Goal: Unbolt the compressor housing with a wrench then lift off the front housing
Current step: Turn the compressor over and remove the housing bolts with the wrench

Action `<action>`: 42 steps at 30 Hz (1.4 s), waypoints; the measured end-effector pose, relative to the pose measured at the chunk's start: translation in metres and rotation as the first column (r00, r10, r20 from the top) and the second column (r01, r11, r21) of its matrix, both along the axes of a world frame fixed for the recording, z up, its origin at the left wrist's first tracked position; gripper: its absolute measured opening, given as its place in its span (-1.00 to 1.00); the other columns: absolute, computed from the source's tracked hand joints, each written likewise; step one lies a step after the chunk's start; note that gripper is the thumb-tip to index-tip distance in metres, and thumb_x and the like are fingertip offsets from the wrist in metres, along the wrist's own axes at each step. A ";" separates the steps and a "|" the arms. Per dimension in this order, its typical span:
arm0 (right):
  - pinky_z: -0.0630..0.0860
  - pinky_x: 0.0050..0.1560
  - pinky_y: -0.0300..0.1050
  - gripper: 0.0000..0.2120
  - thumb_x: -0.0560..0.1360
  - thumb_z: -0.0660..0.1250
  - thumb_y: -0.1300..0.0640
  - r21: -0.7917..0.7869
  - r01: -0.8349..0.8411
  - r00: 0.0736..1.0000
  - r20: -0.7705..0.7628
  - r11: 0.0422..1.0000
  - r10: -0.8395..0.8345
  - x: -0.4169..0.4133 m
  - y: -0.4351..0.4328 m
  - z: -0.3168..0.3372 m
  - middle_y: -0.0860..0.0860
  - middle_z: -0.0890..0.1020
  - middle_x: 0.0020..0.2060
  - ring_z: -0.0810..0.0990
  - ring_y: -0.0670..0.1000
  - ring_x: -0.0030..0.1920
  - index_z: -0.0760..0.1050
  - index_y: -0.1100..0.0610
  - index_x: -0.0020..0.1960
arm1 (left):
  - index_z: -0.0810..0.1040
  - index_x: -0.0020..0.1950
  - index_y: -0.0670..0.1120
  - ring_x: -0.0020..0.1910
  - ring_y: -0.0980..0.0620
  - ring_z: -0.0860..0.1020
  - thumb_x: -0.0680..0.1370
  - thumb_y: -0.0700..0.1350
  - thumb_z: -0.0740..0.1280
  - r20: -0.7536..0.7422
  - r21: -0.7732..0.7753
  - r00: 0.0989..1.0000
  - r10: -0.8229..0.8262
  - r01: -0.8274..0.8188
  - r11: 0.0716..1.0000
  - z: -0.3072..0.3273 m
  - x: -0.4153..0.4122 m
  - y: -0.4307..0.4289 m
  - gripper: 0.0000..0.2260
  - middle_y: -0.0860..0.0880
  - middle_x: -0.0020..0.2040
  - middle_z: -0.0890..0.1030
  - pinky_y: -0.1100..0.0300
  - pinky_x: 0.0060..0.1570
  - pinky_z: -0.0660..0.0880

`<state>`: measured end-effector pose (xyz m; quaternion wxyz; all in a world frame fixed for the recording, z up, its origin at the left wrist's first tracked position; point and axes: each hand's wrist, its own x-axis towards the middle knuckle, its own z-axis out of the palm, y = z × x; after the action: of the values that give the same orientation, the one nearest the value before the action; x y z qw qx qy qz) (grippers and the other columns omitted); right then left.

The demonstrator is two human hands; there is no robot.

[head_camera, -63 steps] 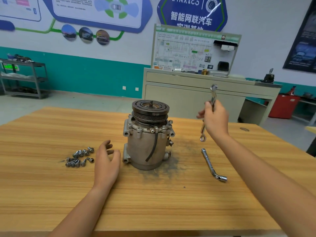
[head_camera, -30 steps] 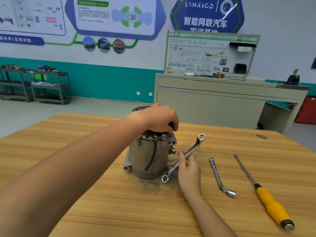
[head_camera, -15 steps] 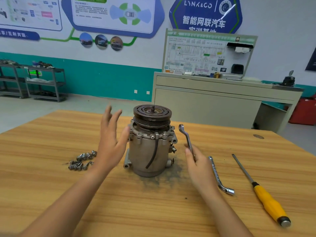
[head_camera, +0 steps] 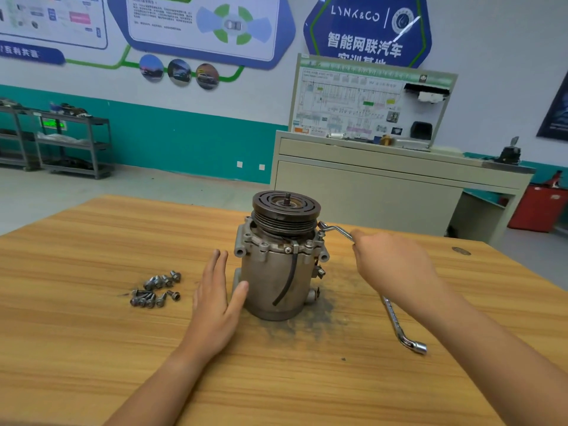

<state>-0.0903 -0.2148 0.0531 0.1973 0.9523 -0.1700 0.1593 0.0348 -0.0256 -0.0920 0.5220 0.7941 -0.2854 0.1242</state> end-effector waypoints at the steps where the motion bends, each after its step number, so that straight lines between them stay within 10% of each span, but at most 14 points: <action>1: 0.12 -0.52 -0.16 -0.79 0.53 0.08 0.29 -0.047 -0.001 0.999 -0.038 0.999 -0.001 0.000 0.003 0.006 -0.03 0.36 -0.41 0.35 0.04 -0.35 0.39 0.13 0.10 | -0.03 0.52 0.04 0.46 0.26 -0.09 0.46 0.25 0.01 -0.006 -0.006 1.000 0.002 -0.002 1.000 0.000 0.000 0.000 -0.33 0.11 0.53 -0.04 0.04 0.48 -0.07; 11: 0.13 -0.53 -0.19 -0.86 0.50 0.10 0.32 -0.190 -0.020 0.975 -0.223 0.982 -0.023 -0.011 0.013 0.016 -0.04 0.25 -0.44 0.21 -0.04 -0.48 0.27 0.10 -0.13 | 0.08 0.52 -0.05 0.37 0.32 0.02 0.60 -0.03 0.14 -0.022 -0.101 0.999 0.047 -0.049 0.994 0.001 0.002 0.000 -0.49 0.02 0.51 0.10 0.30 0.35 -0.01; 23: 0.17 -0.52 -0.20 -0.85 0.57 0.11 0.17 -0.111 0.034 0.997 -0.069 0.993 -0.042 -0.011 0.004 0.012 -0.08 0.29 -0.43 0.34 -0.04 -0.40 0.44 0.05 0.04 | 0.10 0.51 -0.08 0.43 0.05 0.19 0.61 -0.07 0.15 -0.051 -0.151 0.997 0.063 -0.070 0.986 0.005 0.001 0.004 -0.51 -0.05 0.46 0.19 0.16 0.37 0.13; 34: 0.18 -0.53 -0.19 -0.85 0.51 0.14 0.36 -0.346 -0.025 0.936 -0.339 0.938 -0.100 0.004 0.022 0.037 0.00 0.30 -0.42 0.26 -0.03 -0.47 0.28 0.14 -0.15 | 0.08 0.52 -0.06 0.42 0.03 0.22 0.61 -0.04 0.16 -0.073 -0.156 0.997 0.034 -0.045 0.987 0.001 0.002 0.003 -0.50 -0.05 0.46 0.21 0.06 0.40 0.18; 42: 0.25 -0.43 -0.15 -0.76 0.59 -0.01 0.15 -0.273 -0.032 0.923 -0.378 0.962 -0.077 0.003 0.009 0.032 -0.02 0.32 -0.41 0.35 0.00 -0.40 0.42 0.16 -0.01 | 0.11 0.51 -0.08 0.40 0.02 0.25 0.61 -0.05 0.16 -0.101 -0.119 0.995 0.003 -0.015 0.993 -0.003 0.004 0.001 -0.51 -0.08 0.43 0.25 0.10 0.37 0.21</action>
<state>-0.0875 -0.2058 0.0851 0.3582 0.9264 -0.1152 -0.0113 0.0386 -0.0247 -0.0947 0.5818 0.7680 -0.2471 0.1031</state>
